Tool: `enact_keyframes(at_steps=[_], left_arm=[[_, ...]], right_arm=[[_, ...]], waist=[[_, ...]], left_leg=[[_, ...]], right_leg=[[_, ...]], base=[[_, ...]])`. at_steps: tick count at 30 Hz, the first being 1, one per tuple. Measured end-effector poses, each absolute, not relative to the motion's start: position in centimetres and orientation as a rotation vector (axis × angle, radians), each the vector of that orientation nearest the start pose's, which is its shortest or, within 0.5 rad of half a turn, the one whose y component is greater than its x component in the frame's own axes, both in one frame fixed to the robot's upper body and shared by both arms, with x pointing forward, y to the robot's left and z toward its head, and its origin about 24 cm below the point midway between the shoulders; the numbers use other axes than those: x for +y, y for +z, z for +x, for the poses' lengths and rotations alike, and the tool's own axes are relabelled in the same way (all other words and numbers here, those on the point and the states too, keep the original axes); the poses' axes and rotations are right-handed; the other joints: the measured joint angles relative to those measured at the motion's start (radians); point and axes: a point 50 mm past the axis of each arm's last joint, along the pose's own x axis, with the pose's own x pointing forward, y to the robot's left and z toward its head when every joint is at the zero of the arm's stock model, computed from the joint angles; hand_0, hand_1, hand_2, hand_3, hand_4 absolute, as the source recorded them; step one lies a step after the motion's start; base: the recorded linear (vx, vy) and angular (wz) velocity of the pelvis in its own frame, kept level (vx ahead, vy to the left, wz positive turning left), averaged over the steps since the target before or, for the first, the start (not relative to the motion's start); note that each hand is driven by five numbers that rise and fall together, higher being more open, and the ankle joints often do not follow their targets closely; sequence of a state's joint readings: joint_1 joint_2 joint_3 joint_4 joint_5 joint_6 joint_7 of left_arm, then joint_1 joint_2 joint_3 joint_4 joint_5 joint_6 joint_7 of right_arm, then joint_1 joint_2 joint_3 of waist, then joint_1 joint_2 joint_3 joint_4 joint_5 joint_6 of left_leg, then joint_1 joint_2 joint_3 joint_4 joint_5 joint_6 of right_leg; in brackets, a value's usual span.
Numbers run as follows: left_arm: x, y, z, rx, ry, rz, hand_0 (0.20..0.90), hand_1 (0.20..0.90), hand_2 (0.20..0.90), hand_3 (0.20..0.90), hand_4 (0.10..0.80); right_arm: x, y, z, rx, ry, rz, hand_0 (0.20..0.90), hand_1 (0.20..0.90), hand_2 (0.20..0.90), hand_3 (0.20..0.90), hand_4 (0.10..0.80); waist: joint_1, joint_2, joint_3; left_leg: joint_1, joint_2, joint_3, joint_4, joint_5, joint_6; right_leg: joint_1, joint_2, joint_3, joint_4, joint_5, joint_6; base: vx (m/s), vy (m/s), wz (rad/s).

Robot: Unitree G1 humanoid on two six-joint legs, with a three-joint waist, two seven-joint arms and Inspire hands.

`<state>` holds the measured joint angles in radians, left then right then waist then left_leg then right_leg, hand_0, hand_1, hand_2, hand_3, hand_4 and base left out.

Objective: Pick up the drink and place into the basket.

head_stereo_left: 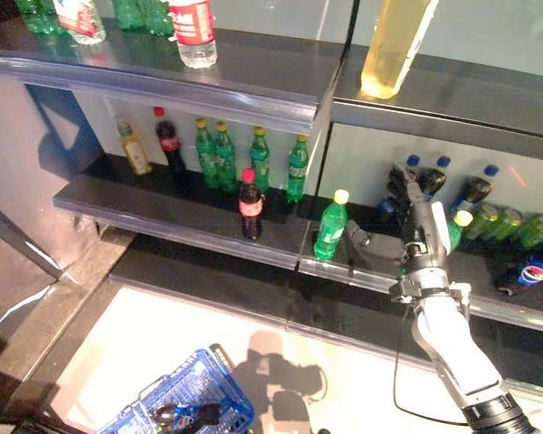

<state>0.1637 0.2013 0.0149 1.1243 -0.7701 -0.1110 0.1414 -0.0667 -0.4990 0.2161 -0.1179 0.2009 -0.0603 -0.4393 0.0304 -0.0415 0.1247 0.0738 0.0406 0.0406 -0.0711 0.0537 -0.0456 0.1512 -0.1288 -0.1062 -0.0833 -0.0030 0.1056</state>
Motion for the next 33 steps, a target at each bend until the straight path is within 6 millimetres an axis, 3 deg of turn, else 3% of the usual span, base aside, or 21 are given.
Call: enact_keyframes(at_steps=[6, 9, 12, 17, 20, 33], left_arm=[[23.2, -16.1, 7.2, 1.03, 0.726, -0.426, 0.3, 0.3, 0.3, 0.2, 0.1], [23.0, -15.8, 8.2, 0.997, 0.708, -0.44, 0.3, 0.3, 0.3, 0.2, 0.1], [22.8, -15.5, 9.9, 0.961, 0.676, -0.447, 0.3, 0.3, 0.3, 0.2, 0.1], [22.2, -13.9, 14.8, 0.845, 0.591, -0.464, 0.3, 0.3, 0.3, 0.2, 0.1], [22.2, -13.2, 16.6, 0.796, 0.576, -0.481, 0.3, 0.3, 0.3, 0.2, 0.1], [21.9, -11.0, 20.6, 0.671, 0.503, -0.508, 0.3, 0.3, 0.3, 0.2, 0.1]], right_arm=[[-20.0, 6.7, 26.1, -0.111, -0.307, -0.215, 0.9, 0.9, 0.9, 0.9, 0.8], [-19.3, 6.5, 26.6, -0.103, -0.328, -0.185, 0.9, 0.9, 0.9, 0.9, 0.8], [-19.0, 7.5, 27.5, -0.14, -0.357, -0.168, 0.9, 0.9, 0.9, 0.9, 0.8], [-18.4, 11.7, 30.5, -0.289, -0.451, -0.127, 0.9, 0.9, 0.9, 0.9, 0.8], [-18.1, 13.5, 31.3, -0.345, -0.468, -0.109, 0.9, 0.9, 0.9, 0.9, 0.8], [-18.4, 17.4, 33.2, -0.447, -0.547, -0.063, 0.9, 0.9, 0.9, 0.9, 0.8]], waist=[[0.025, 0.037, 0.055], [0.028, 0.053, 0.095], [0.03, 0.065, 0.134], [0.033, 0.095, 0.235], [0.041, 0.1, 0.291], [0.053, 0.12, 0.388]], left_leg=[[-0.061, -0.008, -0.03, 0.06, -0.006, 0.003], [-0.089, -0.01, -0.031, 0.099, -0.016, 0.006], [-0.128, -0.012, -0.034, 0.13, -0.017, 0.007], [-0.246, -0.013, -0.048, 0.211, -0.013, 0.009], [-0.267, -0.016, -0.05, 0.237, -0.014, 0.009], [-0.385, -0.029, -0.057, 0.289, -0.009, 0.014]], right_leg=[[-0.039, -0.007, -0.026, 0.049, -0.012, 0.0], [-0.068, -0.01, -0.026, 0.087, -0.028, -0.003], [-0.106, -0.012, -0.027, 0.118, -0.026, 0.0], [-0.227, -0.012, -0.026, 0.211, -0.034, -0.007], [-0.259, -0.018, -0.024, 0.264, -0.054, -0.008], [-0.404, -0.036, -0.02, 0.382, -0.082, -0.009]], base=[[0.005, 0.013, 0.15], [-0.009, 0.015, 0.01], [-0.133, 0.012, 0.02], [-0.163, 0.007, 0.04], [-0.025, 0.01, 0.02], [-0.046, 0.004, 0.01]])
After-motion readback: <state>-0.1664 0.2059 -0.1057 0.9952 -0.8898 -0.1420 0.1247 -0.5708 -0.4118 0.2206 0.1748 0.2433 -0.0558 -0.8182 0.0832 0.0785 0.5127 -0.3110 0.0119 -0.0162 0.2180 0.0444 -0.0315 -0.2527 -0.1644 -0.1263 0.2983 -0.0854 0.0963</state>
